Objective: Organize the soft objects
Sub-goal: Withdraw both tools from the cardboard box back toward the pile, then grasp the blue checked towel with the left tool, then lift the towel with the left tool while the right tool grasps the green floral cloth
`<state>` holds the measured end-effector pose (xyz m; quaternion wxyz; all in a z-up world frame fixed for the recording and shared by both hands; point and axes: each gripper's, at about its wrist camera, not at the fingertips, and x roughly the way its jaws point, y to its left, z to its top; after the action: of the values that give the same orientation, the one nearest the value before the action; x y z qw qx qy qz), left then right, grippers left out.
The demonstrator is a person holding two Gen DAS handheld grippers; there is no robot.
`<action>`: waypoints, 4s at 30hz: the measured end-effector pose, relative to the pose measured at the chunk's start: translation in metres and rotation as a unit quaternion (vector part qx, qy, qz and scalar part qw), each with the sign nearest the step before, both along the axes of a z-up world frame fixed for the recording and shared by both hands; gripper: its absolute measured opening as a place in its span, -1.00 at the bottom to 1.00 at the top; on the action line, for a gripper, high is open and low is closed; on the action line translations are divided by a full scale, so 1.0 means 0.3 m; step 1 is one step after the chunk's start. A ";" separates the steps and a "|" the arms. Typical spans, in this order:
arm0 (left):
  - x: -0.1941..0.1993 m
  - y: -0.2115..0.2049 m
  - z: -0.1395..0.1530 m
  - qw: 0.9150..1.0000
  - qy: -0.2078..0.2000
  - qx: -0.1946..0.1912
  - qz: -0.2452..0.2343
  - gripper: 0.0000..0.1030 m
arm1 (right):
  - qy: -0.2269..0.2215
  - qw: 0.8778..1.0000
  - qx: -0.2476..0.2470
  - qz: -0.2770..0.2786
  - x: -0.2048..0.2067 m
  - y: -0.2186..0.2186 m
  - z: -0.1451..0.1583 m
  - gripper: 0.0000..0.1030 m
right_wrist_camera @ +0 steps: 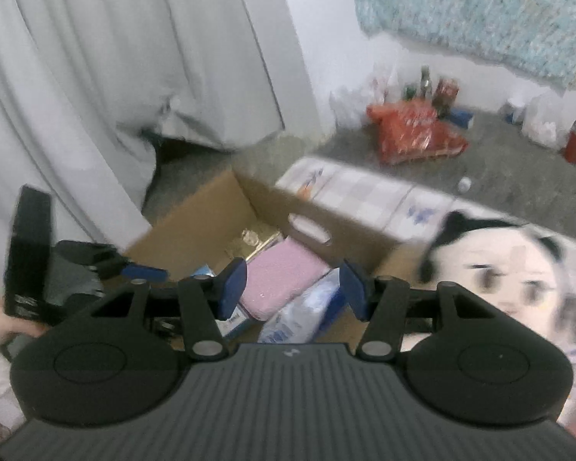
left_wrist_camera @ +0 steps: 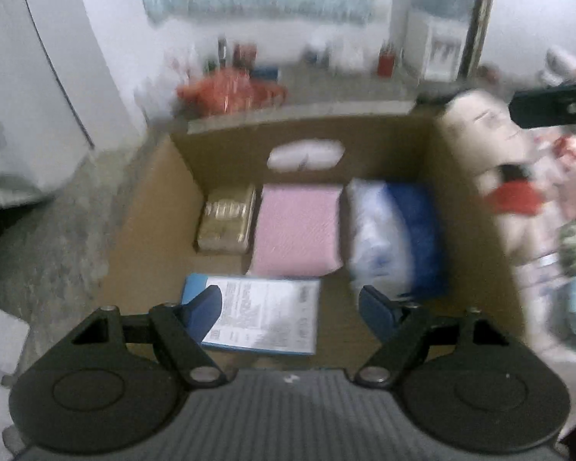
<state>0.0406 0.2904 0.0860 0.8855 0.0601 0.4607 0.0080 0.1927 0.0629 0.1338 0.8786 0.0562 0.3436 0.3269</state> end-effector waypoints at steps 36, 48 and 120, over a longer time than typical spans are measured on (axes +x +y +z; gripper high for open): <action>-0.064 -0.686 -0.415 0.918 0.026 -0.395 0.024 -0.26 | 0.136 0.981 0.052 -0.126 -0.534 -0.928 -0.595 0.04; -0.266 -0.698 -0.029 0.968 -0.093 -0.232 0.007 -0.86 | 0.111 0.985 0.078 -0.109 -0.576 -0.922 -0.512 0.06; -0.279 -0.704 -0.050 0.986 -0.021 -0.058 -0.153 -0.84 | 0.168 0.984 0.010 -0.059 -0.375 -0.744 -0.597 0.05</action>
<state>-0.0430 0.0791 0.0711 0.8878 0.0786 0.4268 -0.1532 0.0803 -0.1604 -0.0452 0.8258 0.1394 0.4787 0.2635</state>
